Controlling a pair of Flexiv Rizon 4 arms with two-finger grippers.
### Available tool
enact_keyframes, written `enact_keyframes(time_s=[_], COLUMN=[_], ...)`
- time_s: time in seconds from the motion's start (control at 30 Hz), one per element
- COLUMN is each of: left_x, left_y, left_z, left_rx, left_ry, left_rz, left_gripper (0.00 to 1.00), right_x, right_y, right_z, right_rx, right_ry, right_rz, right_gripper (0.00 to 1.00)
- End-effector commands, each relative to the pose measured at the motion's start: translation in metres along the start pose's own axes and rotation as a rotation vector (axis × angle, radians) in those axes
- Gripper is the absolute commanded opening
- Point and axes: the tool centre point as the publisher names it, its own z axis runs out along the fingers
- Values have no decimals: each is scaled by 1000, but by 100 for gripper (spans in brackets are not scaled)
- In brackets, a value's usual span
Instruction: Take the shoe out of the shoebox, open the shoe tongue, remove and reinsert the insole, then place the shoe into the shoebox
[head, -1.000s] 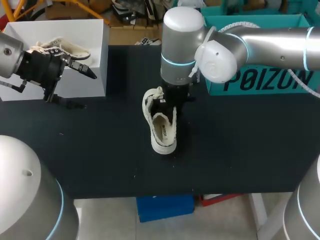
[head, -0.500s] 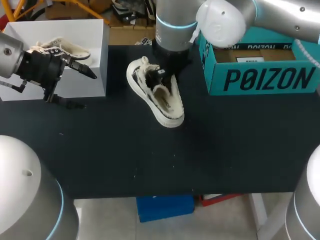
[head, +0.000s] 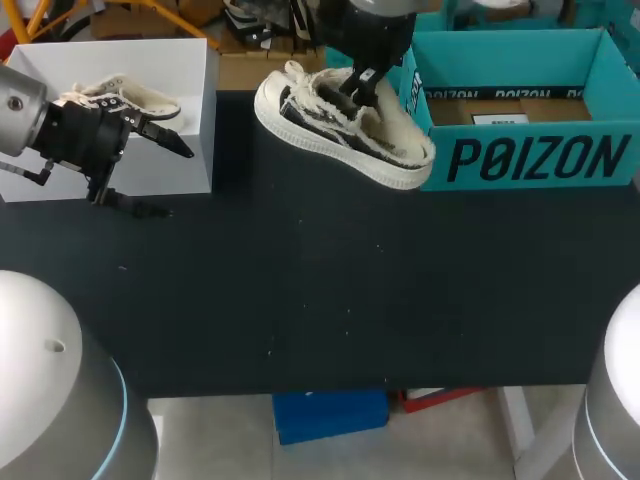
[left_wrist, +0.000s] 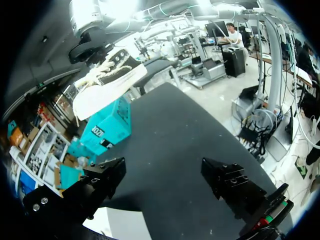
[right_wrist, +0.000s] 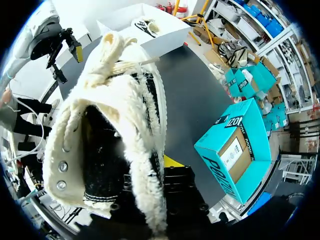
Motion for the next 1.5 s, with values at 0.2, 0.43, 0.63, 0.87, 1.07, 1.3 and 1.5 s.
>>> enact_keyframes(time_s=[0.2,0.43,0.63,0.87,1.07,1.3,1.5], left_x=[1,1,1,1,1,1,1], left_y=[0,0,0,0,0,0,0], left_z=[1,1,1,1,1,1,1], left_rx=[-3,-3,-3,-3,-3,-3,-3], left_ry=[-3,-3,-3,-3,-3,-3,-3], left_rz=[2,2,2,2,2,2,2], left_gripper=[100,100,100,100,100,100,100], right_x=[-3,-3,-9,-44,-81,-135,-180], right_y=[-5,-5,-2,-4,-25,-55,-73], right_z=[-19,-19,-17,-11,-1,4,10], right_rx=[22,22,37,48,68,80,97], right_ry=[-43,-43,-48,-41,-22,-29,-64], right_rz=[-413,-413,-432,-541,-599,-652,-675], right_gripper=[0,0,0,0,0,0,0])
